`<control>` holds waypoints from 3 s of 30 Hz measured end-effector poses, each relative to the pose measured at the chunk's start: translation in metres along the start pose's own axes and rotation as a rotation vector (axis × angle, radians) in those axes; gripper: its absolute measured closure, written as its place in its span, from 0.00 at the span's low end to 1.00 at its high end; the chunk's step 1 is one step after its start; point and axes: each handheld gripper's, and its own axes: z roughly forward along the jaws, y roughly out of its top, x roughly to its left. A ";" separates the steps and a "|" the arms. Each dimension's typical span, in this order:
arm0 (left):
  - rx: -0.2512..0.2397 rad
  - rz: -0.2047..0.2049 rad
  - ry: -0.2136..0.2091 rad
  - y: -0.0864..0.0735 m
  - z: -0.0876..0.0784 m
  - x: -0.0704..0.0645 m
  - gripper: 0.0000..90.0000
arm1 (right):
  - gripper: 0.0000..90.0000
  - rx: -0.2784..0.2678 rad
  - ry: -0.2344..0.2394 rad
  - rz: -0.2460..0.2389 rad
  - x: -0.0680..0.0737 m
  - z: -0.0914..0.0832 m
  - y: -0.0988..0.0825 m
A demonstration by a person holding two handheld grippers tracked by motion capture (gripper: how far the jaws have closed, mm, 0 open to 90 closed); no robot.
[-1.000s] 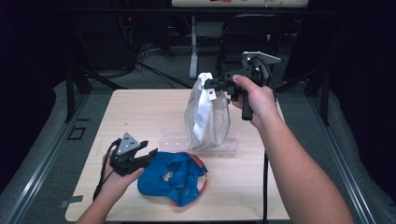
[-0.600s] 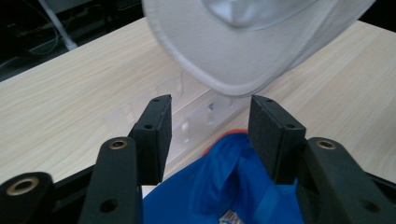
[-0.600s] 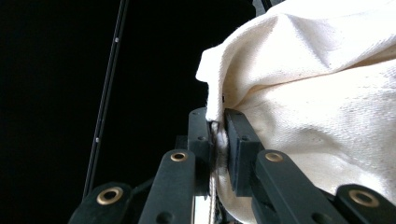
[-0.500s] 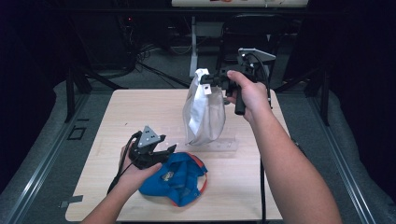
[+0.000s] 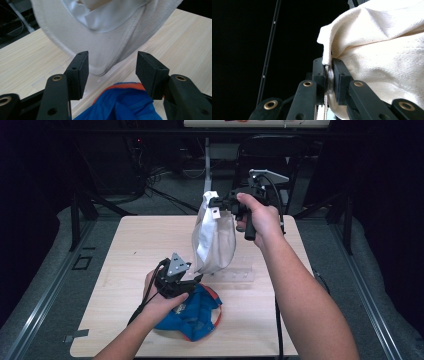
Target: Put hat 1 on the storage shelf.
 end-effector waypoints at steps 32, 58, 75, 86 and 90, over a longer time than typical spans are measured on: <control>0.060 -0.031 0.012 -0.004 0.001 0.036 0.95 | 0.91 0.033 0.004 -0.025 0.007 0.021 -0.006; 0.087 -0.077 -0.046 -0.032 0.009 0.049 0.95 | 0.91 0.079 -0.047 -0.018 -0.009 0.051 -0.012; 0.075 -0.086 -0.020 -0.040 0.002 0.046 0.96 | 0.91 0.089 -0.043 -0.012 -0.016 0.054 -0.014; 0.079 -0.111 -0.037 -0.048 0.004 0.048 0.95 | 0.91 0.119 -0.046 -0.032 -0.011 0.061 -0.021; 0.095 -0.116 -0.040 -0.049 0.007 0.049 0.95 | 0.91 0.116 -0.058 -0.024 -0.016 0.059 -0.020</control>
